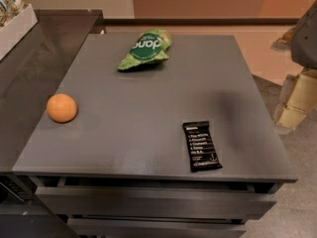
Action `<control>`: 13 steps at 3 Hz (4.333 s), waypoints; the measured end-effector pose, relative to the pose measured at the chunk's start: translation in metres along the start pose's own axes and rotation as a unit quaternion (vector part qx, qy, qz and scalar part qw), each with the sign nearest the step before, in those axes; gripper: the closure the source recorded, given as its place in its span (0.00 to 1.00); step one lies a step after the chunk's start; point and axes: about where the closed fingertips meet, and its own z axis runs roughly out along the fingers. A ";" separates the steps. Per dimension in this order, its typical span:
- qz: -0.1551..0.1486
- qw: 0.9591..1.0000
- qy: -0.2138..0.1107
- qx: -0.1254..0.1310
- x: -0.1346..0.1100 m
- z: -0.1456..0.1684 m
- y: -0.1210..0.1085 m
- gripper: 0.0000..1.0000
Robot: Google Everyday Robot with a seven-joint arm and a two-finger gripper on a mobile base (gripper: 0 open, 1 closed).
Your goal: Move green rice chip bag near rxbar chocolate
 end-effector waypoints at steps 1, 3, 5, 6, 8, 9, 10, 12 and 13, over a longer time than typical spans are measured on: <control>0.000 1.000 0.000 0.000 0.000 0.000 0.000 0.00; 0.013 0.998 -0.057 0.025 -0.036 0.004 -0.042 0.00; 0.018 0.989 -0.133 0.062 -0.085 0.030 -0.090 0.00; 0.023 0.983 -0.165 0.079 -0.114 0.044 -0.109 0.00; 0.039 0.974 -0.211 0.072 -0.161 0.077 -0.142 0.00; 0.034 0.972 -0.224 0.062 -0.180 0.102 -0.156 0.00; 0.034 0.971 -0.231 0.058 -0.191 0.126 -0.163 0.00; 0.046 0.966 -0.243 0.071 -0.211 0.162 -0.184 0.00; 0.053 0.964 -0.249 0.076 -0.219 0.172 -0.197 0.00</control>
Offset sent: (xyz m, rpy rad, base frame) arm 0.0402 0.0184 0.0143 0.0774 -0.0374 -0.0040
